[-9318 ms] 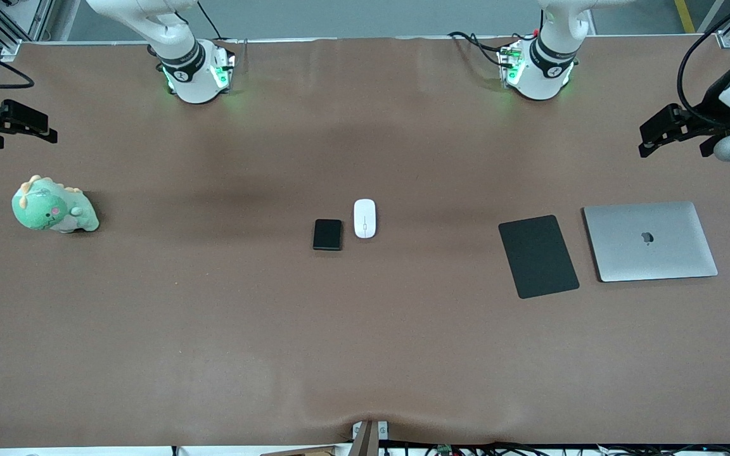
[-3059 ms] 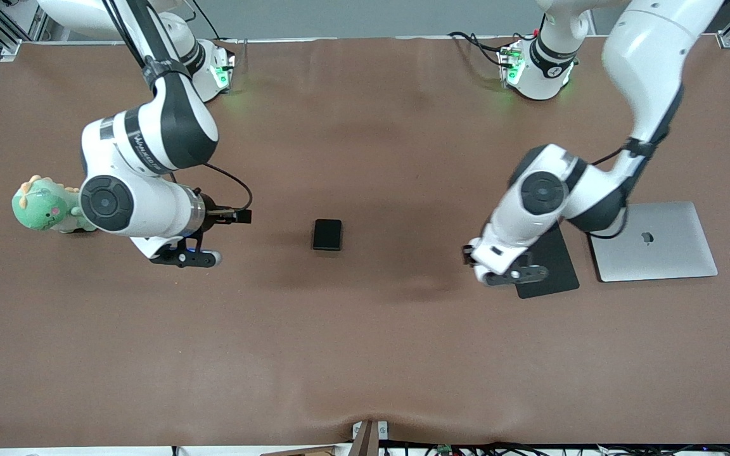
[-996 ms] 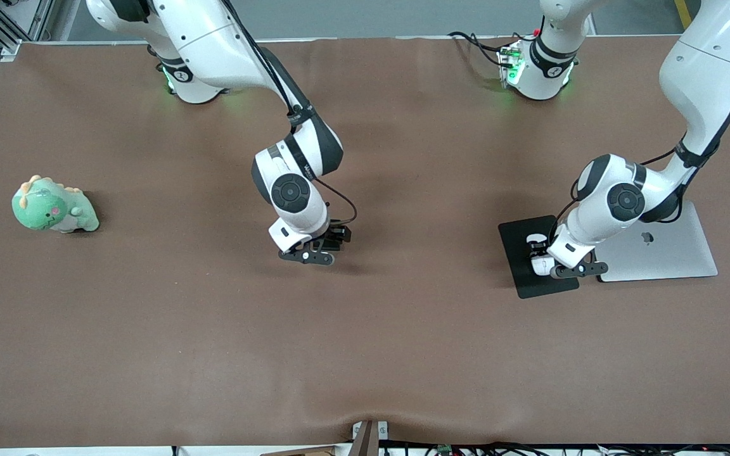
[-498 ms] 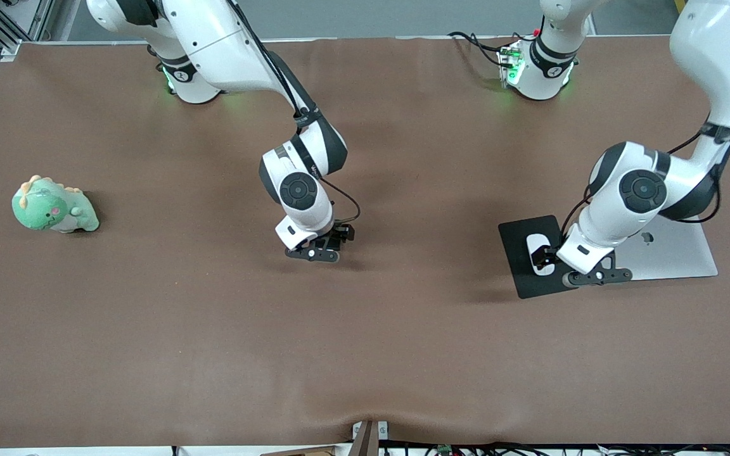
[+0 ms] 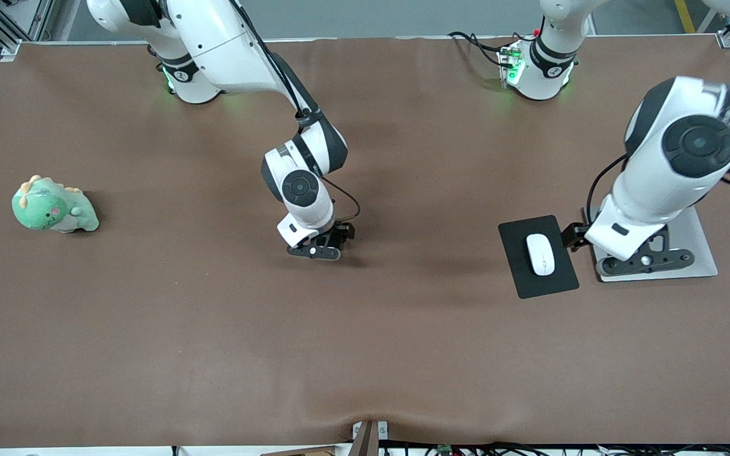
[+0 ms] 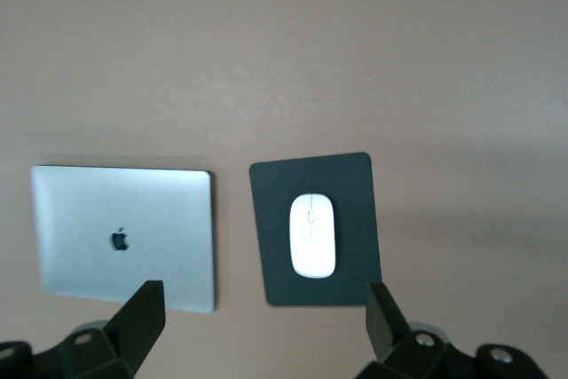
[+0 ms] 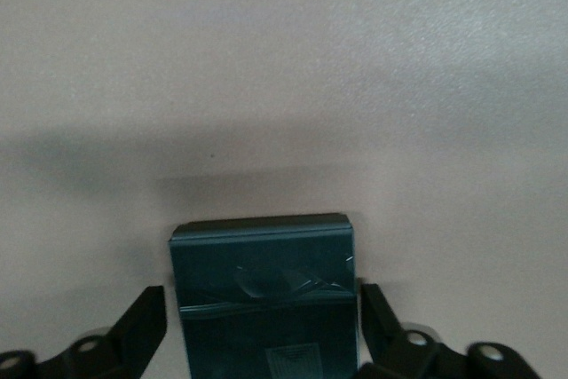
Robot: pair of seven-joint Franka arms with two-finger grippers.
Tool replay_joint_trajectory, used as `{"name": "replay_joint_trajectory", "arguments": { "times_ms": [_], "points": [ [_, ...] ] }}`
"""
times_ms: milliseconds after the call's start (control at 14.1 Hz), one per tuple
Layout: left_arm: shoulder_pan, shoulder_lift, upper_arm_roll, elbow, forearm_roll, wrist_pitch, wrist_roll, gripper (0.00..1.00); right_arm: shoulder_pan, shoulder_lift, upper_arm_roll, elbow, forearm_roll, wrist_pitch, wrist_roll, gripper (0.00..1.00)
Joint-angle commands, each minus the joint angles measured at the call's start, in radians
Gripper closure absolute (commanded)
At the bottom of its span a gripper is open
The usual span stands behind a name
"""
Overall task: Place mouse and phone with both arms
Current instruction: 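Lift the phone with the right gripper while the left gripper withdraws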
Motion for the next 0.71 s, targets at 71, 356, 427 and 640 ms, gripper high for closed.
{"name": "replay_joint_trajectory", "arguments": {
  "times_ms": [71, 356, 427, 640],
  "points": [
    [-0.005, -0.041, -0.043, 0.103, -0.001, -0.100, 0.074, 0.00, 0.014, -0.008, -0.010, -0.009, 0.014, 0.006, -0.002, 0.79],
    [-0.188, -0.193, 0.209, 0.106, -0.186, -0.126, 0.149, 0.00, 0.003, -0.041, -0.013, -0.006, 0.014, -0.036, 0.005, 1.00],
    [-0.256, -0.230, 0.330, 0.104, -0.272, -0.125, 0.182, 0.00, -0.011, -0.060, -0.016, -0.004, 0.014, -0.085, 0.000, 1.00],
    [-0.414, -0.296, 0.568, 0.092, -0.357, -0.135, 0.264, 0.00, -0.048, -0.112, -0.016, -0.009, 0.014, -0.153, 0.002, 1.00]
  ]
}}
